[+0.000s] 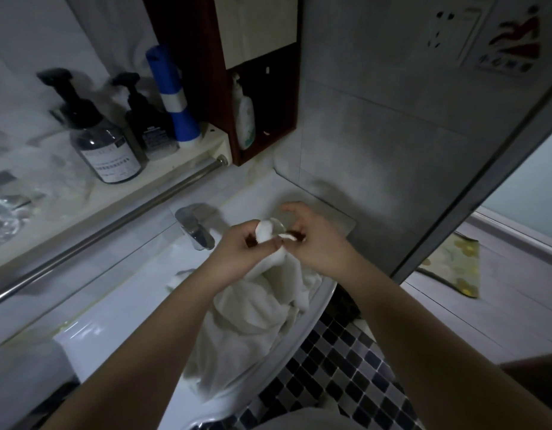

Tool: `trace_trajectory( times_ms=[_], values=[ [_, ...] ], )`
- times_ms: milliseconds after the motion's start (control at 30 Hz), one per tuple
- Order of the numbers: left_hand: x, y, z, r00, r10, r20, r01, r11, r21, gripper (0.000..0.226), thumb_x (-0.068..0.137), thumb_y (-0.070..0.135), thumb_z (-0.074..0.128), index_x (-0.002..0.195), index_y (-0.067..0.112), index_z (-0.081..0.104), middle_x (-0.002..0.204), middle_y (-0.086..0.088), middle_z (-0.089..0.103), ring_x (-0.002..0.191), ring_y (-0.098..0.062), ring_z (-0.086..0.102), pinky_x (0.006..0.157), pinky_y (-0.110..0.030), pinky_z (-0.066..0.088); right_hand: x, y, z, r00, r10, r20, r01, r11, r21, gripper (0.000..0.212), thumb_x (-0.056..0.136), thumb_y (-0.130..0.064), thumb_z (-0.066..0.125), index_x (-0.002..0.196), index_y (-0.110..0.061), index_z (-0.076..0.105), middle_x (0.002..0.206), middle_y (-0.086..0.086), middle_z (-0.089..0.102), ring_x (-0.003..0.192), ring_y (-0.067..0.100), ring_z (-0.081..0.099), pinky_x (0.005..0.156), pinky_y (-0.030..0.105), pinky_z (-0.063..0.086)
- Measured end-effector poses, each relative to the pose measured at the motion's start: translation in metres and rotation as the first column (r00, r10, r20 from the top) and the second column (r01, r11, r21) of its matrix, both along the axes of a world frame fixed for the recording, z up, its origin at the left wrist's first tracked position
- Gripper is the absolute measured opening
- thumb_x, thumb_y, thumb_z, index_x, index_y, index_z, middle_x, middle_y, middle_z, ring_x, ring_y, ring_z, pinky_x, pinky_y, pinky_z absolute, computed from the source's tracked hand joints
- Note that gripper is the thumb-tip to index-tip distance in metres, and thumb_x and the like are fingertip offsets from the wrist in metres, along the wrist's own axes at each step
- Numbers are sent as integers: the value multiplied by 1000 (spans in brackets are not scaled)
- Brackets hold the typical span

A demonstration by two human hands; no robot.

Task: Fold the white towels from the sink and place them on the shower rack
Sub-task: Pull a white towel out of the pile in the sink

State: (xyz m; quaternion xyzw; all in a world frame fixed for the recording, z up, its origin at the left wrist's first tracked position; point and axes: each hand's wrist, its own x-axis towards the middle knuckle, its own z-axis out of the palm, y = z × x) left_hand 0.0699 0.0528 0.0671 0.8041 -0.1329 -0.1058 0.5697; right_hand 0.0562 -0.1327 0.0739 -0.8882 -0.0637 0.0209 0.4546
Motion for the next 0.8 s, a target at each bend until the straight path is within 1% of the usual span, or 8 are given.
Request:
trace_trajectory(
  times_ms=[67, 167, 300, 400, 500, 633, 733, 800],
  values=[
    [-2, 1, 1, 998, -42, 37, 39, 997, 73, 18, 91, 16, 74, 94, 0, 66, 82, -12, 67, 72, -12, 62, 66, -24, 48, -1, -1, 4, 985, 165, -59, -169, 983, -67, 63, 84, -20, 74, 137, -45, 49, 94, -23, 65, 80, -15, 60, 66, 4, 44],
    [-2, 6, -1, 989, -128, 75, 117, 984, 136, 20, 85, 10, 78, 83, 0, 61, 81, -16, 66, 74, -17, 63, 68, -30, 48, 1, 2, 6, 971, 222, -86, -233, 957, -170, 33, 82, -25, 76, 113, -32, 67, 92, -15, 69, 80, 0, 64, 69, 24, 53],
    [-4, 27, -10, 977, -213, 22, 204, 956, 210, 23, 80, 18, 75, 64, 21, 58, 58, 10, 50, 56, -6, 46, 55, -24, 34, 2, -2, 5, 996, 41, -75, -45, 998, -50, 10, 81, -17, 75, 88, -21, 69, 79, -3, 70, 55, 10, 67, 47, 22, 49],
    [-8, 41, -18, 986, -166, -1, 157, 930, 333, 11, 69, 37, 65, 61, 31, 61, 57, 13, 54, 53, 0, 49, 54, -23, 36, 5, -14, 10, 983, -169, -75, 177, 978, 110, 16, 78, -12, 67, 77, -27, 66, 68, -3, 70, 48, 16, 68, 42, 23, 47],
    [-6, 51, -26, 994, -16, 109, -29, 917, 399, 16, 63, 43, 63, 59, 28, 58, 60, 11, 58, 57, -6, 55, 53, -20, 35, 7, -25, 14, 952, -303, -46, 306, 932, 192, 21, 78, -7, 65, 78, -29, 66, 68, -11, 70, 48, 14, 69, 43, 19, 48],
    [2, 65, -31, 898, 379, 225, -439, 815, 378, 16, 83, 15, 69, 68, 19, 64, 76, -1, 62, 75, -22, 61, 64, -29, 39, 7, -27, 9, 903, -423, -74, 426, 863, 270, 18, 82, -9, 67, 81, -28, 66, 70, -5, 69, 50, 17, 70, 51, 30, 57],
    [4, 65, -27, 845, 513, 152, -532, 776, 338, 22, 87, 9, 57, 71, 25, 61, 81, 1, 68, 82, -24, 63, 69, -30, 41, 6, -22, 2, 920, -386, -67, 392, 907, 152, 10, 85, -9, 67, 88, -19, 67, 79, 7, 71, 55, 23, 70, 53, 33, 57],
    [1, 59, -21, 836, 535, 121, -547, 800, 246, 29, 87, 8, 56, 82, 35, 65, 86, 12, 69, 85, -14, 63, 71, -20, 43, 4, -15, 0, 938, -310, -154, 336, 920, 200, 30, 84, -9, 73, 112, -15, 65, 93, 10, 71, 55, 19, 71, 49, 32, 56]
  ],
)
